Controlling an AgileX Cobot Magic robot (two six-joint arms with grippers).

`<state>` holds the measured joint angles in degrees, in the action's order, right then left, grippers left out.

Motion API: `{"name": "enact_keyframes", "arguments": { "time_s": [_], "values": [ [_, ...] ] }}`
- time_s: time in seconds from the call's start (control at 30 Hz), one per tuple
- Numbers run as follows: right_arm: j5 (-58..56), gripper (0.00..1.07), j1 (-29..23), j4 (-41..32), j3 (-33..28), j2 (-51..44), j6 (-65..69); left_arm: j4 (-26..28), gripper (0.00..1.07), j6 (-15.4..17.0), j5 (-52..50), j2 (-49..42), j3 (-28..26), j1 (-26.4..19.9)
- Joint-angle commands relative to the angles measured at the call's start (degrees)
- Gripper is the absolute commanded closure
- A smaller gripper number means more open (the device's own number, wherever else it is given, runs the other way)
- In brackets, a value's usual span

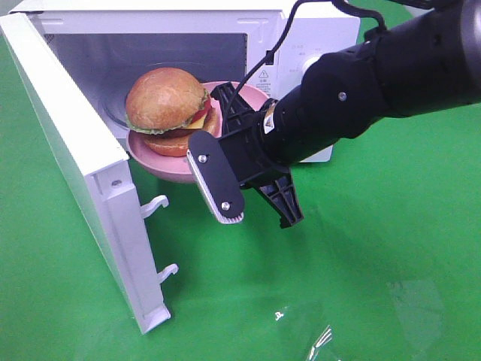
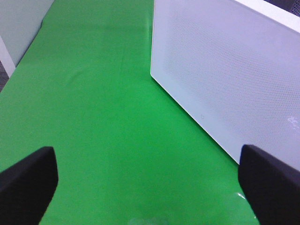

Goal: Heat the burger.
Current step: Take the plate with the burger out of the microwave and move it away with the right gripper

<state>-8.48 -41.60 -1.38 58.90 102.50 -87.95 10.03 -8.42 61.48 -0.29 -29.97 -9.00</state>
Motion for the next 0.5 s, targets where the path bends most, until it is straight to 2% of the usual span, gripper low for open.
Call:
{"name": "enact_keyframes", "arguments": {
  "time_s": [0.03, 0.5],
  "values": [
    [5.44, 1.07, -0.8, -0.52, -1.49, -2.64, 0.63, 0.34, 0.1, 0.29, 0.06, -0.29, 0.23, 0.4],
    [9.91, 1.07, -3.44, -0.11, -12.43, -10.43, 5.27, 0.34, 0.1, 0.29, 0.06, -0.29, 0.23, 0.4]
  ]
}}
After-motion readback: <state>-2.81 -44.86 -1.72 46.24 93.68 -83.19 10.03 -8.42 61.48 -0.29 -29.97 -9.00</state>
